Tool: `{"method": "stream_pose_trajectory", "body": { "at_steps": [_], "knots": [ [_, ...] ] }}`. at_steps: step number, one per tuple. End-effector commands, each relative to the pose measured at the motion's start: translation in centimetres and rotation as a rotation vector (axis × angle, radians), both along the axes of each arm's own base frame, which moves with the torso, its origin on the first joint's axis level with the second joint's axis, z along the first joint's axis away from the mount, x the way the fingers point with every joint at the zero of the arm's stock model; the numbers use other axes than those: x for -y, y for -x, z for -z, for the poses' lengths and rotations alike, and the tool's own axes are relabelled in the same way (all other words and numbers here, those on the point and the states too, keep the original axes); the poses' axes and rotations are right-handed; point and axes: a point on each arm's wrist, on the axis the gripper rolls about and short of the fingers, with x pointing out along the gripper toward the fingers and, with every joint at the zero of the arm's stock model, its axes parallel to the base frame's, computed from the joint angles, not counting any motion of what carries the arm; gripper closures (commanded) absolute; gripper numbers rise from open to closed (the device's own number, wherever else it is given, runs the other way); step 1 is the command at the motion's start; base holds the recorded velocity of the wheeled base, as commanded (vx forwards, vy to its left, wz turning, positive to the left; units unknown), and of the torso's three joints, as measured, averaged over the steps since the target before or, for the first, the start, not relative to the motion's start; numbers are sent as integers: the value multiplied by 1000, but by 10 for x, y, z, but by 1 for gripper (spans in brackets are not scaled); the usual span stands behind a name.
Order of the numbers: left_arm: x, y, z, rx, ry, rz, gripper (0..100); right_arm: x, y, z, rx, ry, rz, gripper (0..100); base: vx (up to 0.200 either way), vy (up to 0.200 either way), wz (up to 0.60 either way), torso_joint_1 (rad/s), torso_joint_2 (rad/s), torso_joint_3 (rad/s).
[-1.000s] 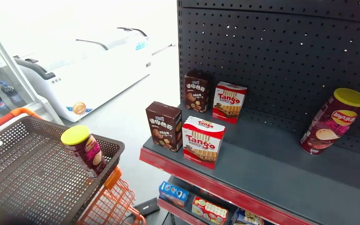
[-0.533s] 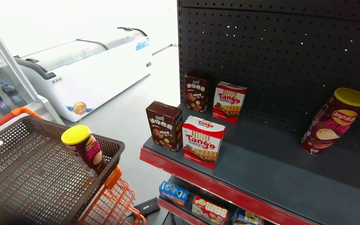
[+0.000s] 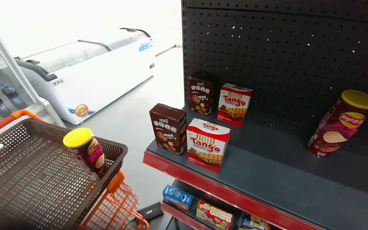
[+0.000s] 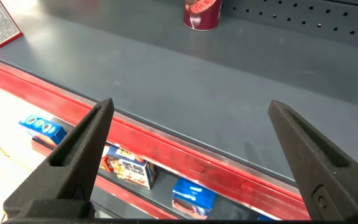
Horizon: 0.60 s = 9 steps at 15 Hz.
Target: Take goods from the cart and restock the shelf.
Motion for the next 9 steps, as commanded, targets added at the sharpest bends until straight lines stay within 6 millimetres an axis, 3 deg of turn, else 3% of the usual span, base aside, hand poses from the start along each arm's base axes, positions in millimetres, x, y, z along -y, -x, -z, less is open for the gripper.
{"method": "stream_pose_trajectory", "body": {
  "at_steps": [1, 3, 5, 7, 9],
  "knots": [
    [-1, -36, -53, -170, -26, -58, 0, 0, 0, 0, 1, 0, 0, 0, 0, 0, 0, 0, 0, 0],
    [-2, -63, -69, -226, -15, -61, 0, 0, 0, 0, 1, 0, 0, 0, 0, 0, 0, 0, 0, 0],
    [-6, -83, -71, -291, 3, -125, 0, 0, 0, 0, 1, 0, 0, 0, 0, 0, 0, 0, 0, 0],
    [-13, -112, -65, -408, 26, -129, 0, 0, 0, 0, 1, 0, 0, 0, 0, 0, 0, 0, 0, 0],
    [-17, -142, -47, -417, 33, -90, 0, 0, 0, 0, 1, 0, 0, 0, 0, 0, 0, 0, 0, 0]
  ]
}}
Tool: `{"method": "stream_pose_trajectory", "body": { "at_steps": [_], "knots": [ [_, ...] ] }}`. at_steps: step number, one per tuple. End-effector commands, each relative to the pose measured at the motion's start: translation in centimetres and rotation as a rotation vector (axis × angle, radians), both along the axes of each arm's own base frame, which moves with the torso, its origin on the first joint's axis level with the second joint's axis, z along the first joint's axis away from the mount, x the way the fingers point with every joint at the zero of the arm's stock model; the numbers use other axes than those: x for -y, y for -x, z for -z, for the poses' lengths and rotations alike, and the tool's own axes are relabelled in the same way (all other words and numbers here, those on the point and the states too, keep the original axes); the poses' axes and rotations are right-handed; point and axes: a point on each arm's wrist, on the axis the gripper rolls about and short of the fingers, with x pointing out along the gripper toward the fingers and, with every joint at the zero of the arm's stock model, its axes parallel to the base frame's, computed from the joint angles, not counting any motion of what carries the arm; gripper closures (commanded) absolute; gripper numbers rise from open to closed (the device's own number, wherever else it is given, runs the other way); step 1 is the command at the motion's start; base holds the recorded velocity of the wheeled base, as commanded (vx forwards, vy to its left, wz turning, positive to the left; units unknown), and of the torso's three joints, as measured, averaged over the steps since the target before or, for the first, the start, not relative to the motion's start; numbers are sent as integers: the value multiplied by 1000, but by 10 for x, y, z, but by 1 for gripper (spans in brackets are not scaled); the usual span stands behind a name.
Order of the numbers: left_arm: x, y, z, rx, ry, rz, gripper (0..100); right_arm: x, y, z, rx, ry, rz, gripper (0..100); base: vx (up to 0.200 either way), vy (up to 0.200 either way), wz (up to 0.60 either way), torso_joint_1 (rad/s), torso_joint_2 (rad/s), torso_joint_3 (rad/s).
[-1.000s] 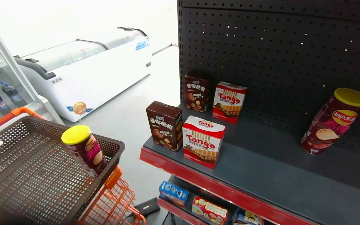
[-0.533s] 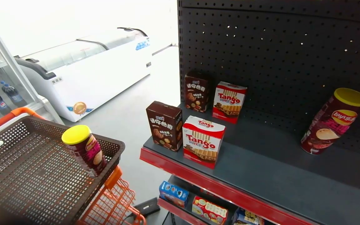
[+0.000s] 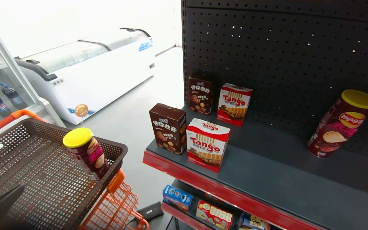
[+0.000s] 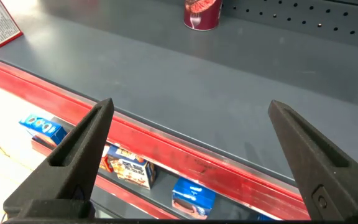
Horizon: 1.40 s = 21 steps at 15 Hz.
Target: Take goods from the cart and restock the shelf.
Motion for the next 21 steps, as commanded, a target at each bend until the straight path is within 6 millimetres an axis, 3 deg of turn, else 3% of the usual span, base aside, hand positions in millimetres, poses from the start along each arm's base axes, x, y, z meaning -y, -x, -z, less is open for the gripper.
{"method": "stream_pose_trajectory", "body": {
  "at_steps": [1, 3, 6, 8, 9, 10, 11, 13, 15, 17, 21],
  "knots": [
    [-9, -45, 28, -137, 27, -2, 0, 0, 0, 0, 1, 0, 0, 0, 0, 0, 0, 0, 0, 0],
    [-13, -73, 52, -79, 18, -1, 0, 0, 0, 0, 1, 0, 0, 0, 0, 0, 0, 0, 0, 0],
    [-14, -96, 84, -43, -25, 24, 0, 0, 0, 0, 1, 0, 0, 0, 0, 0, 0, 0, 0, 0],
    [-16, -114, 93, 13, -52, 29, 0, 0, 0, 0, 1, 0, 0, 0, 0, 0, 0, 0, 0, 0],
    [-16, -114, 93, 13, -52, 29, 0, 0, 0, 0, 1, 0, 0, 0, 0, 0, 0, 0, 0, 0],
    [-20, -131, 100, 25, -55, 25, 0, 0, 0, 0, 1, 0, 0, 0, 0, 0, 0, 0, 0, 0],
    [-20, -131, 100, 25, -55, 25, 0, 0, 0, 0, 1, 0, 0, 0, 0, 0, 0, 0, 0, 0],
    [-23, -156, 111, 50, -64, 28, 0, 0, 0, 0, 1, 0, 0, 0, 0, 0, 0, 0, 0, 0],
    [-22, -162, 115, 58, -66, 34, 0, 0, 0, 0, 1, 0, 0, 0, 0, 0, 0, 0, 0, 0],
    [-16, -187, 122, 94, -71, 71, 0, 0, 0, 0, 1, 0, 0, 0, 0, 0, 0, 0, 0, 0],
    [-15, -217, 127, 131, -75, 83, 0, 0, 0, 0, 1, 0, 0, 0, 0, 0, 0, 0, 0, 0]
  ]
}}
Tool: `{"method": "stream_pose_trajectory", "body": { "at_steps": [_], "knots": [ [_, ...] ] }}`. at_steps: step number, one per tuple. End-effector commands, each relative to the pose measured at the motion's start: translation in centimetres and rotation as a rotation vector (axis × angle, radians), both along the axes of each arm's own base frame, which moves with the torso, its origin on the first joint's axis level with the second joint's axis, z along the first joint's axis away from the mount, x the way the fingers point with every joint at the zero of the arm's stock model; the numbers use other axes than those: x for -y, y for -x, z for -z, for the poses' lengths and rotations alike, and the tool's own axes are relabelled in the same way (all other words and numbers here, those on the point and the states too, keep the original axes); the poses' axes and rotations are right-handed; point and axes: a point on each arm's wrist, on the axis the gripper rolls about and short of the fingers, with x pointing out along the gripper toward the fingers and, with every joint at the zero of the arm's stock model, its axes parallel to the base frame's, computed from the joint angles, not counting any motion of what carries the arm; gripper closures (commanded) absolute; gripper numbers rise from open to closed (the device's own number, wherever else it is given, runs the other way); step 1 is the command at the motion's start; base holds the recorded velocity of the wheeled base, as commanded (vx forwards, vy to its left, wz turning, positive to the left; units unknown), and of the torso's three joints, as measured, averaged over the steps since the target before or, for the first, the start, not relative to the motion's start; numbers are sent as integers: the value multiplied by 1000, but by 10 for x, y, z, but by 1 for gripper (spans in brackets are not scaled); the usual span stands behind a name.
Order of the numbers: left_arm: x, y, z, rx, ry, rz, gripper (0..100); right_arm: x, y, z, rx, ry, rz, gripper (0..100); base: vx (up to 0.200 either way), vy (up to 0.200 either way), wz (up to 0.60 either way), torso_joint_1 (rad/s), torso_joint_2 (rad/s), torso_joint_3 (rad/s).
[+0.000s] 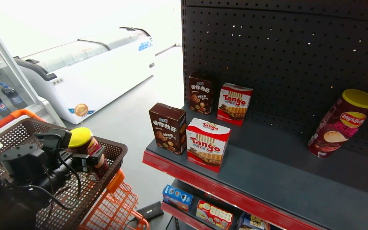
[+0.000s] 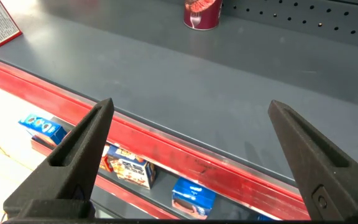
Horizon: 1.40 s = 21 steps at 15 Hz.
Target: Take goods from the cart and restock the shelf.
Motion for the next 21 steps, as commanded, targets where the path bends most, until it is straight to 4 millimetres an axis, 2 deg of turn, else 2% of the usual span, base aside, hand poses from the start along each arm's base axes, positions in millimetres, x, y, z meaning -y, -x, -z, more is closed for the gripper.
{"method": "stream_pose_trajectory", "body": {
  "at_steps": [1, 9, 10, 14, 16, 18, 21],
  "knots": [
    [-1, -15, 10, -7, 0, 1, 0, 0, 0, 0, 1, 0, 0, 0, 0, 0, 0, 0, 0, 0],
    [-6, -44, 25, 4, 2, -7, 0, 0, 0, 0, 1, 0, 0, 0, 0, 0, 0, 0, 0, 0],
    [-6, -49, 24, 17, 1, -5, 100, 0, 0, 0, 1, 0, 0, 0, 0, 0, 0, 0, 0, 0],
    [3, -53, 21, 36, 0, 21, 100, 0, 0, 0, 1, 0, 0, 0, 0, 0, 0, 0, 0, 0],
    [7, -50, 5, 83, -5, 34, 100, 0, 0, 0, 1, 0, 0, 0, 0, 0, 0, 0, 0, 0],
    [18, -38, -35, 204, -11, 56, 100, 0, 0, 0, 1, 0, 0, 0, 0, 0, 0, 0, 0, 0],
    [20, -19, -83, 230, -10, 66, 100, 0, 0, 0, 1, 0, 0, 0, 0, 0, 0, 0, 0, 0]
  ]
}}
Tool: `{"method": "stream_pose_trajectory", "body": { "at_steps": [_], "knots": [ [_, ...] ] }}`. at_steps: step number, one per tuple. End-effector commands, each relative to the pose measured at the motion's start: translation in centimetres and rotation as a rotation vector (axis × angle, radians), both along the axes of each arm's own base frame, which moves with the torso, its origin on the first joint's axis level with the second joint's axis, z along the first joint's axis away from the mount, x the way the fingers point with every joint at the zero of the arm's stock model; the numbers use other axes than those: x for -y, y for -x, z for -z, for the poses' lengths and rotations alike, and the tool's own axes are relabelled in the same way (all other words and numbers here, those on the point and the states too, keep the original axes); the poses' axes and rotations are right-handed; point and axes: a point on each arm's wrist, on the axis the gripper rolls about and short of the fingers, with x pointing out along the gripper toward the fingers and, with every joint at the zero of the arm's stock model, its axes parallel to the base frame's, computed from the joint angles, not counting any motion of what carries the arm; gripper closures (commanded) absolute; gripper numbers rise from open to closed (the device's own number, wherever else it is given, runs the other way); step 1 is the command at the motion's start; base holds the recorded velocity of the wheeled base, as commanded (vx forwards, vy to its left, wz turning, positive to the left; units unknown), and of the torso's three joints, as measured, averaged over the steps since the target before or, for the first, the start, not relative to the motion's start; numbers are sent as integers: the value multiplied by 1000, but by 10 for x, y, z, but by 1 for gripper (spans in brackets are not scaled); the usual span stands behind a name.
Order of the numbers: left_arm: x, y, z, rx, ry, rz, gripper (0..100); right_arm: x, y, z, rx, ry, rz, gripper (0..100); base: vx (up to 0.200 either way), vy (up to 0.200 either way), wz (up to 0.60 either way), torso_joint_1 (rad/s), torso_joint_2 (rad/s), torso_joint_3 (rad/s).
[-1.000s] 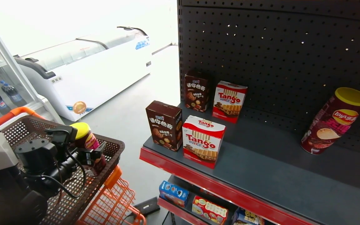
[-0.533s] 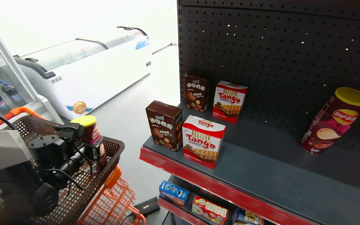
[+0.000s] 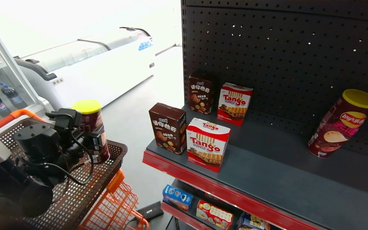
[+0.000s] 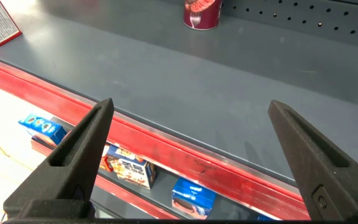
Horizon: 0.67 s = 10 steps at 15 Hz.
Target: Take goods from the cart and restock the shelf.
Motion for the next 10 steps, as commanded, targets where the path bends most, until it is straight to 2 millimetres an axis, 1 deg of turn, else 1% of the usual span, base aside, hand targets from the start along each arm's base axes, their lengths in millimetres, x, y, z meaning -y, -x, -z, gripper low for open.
{"method": "stream_pose_trajectory", "body": {
  "at_steps": [1, 3, 4, 5, 6, 8, 9, 10],
  "knots": [
    [4, 28, -63, 91, 0, 13, 100, 0, 0, 0, 1, 0, 0, 0, 0, 0, 0, 0, 0, 0],
    [7, 47, -91, 102, -1, 33, 100, 0, 0, 0, 1, 0, 0, 0, 0, 0, 0, 0, 0, 0],
    [10, 52, -98, 129, -2, 44, 100, 0, 0, 0, 1, 0, 0, 0, 0, 0, 0, 0, 0, 0],
    [11, 55, -98, 125, -2, 53, 100, 0, 0, 0, 1, 0, 0, 0, 0, 0, 0, 0, 0, 0],
    [14, 63, -106, 146, -3, 74, 100, 0, 0, 0, 1, 0, 0, 0, 0, 0, 0, 0, 0, 0],
    [26, 75, -114, 151, -1, 128, 100, 0, 0, 0, 1, 0, 0, 0, 0, 0, 0, 0, 0, 0],
    [26, 76, -120, 173, -52, 141, 100, 0, 0, 0, 1, 0, 0, 0, 0, 0, 0, 0, 0, 0],
    [30, 77, -120, 167, -89, 168, 100, 0, 0, 0, 1, 0, 0, 0, 0, 0, 0, 0, 0, 0]
  ]
}}
